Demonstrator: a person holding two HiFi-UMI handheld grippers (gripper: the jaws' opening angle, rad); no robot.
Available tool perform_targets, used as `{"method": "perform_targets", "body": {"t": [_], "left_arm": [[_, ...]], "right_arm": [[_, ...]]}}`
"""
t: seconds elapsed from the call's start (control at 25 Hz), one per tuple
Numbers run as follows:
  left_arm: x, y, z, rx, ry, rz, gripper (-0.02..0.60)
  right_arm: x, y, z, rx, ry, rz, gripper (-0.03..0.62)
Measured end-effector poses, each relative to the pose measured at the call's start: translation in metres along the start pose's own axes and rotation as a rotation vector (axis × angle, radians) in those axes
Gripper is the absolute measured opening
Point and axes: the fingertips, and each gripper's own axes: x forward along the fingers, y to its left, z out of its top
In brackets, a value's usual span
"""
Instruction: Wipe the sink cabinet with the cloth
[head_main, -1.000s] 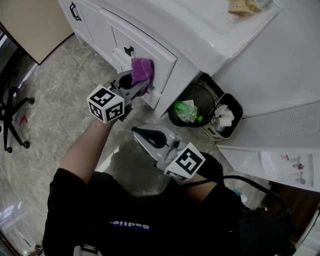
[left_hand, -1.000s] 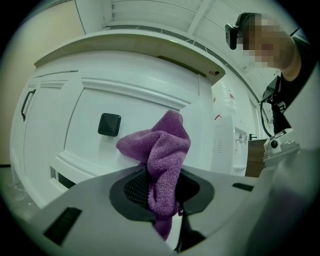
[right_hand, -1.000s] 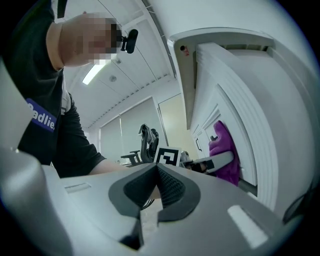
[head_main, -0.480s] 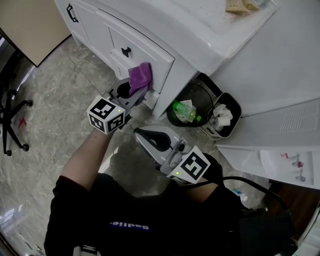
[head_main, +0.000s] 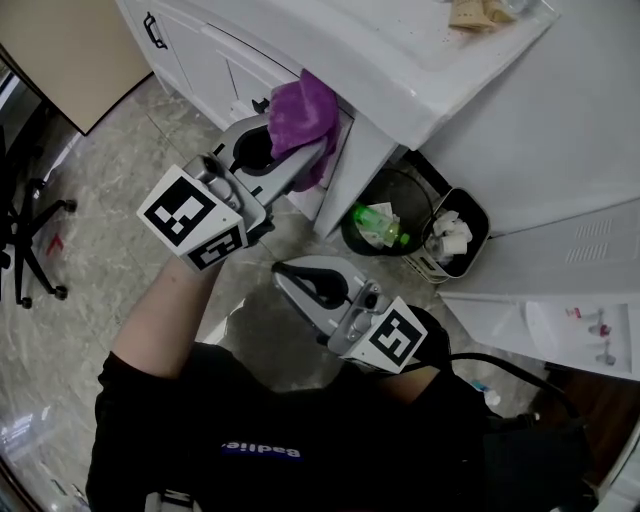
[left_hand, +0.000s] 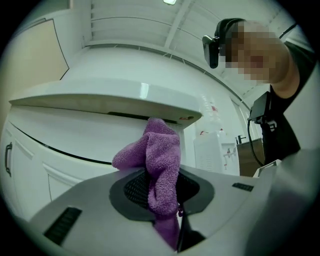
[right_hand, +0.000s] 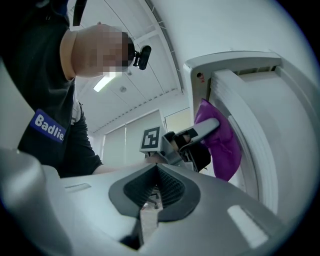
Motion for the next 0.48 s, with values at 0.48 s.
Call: {"method": "perform_targets", "body": {"t": [0.48], "left_arm": [[-0.002, 0.007, -0.102, -0.09, 0.105, 0.031, 0.084]], "right_arm": [[0.003, 0.001, -0.008, 0.013, 0.024, -0.01, -0.003]]}}
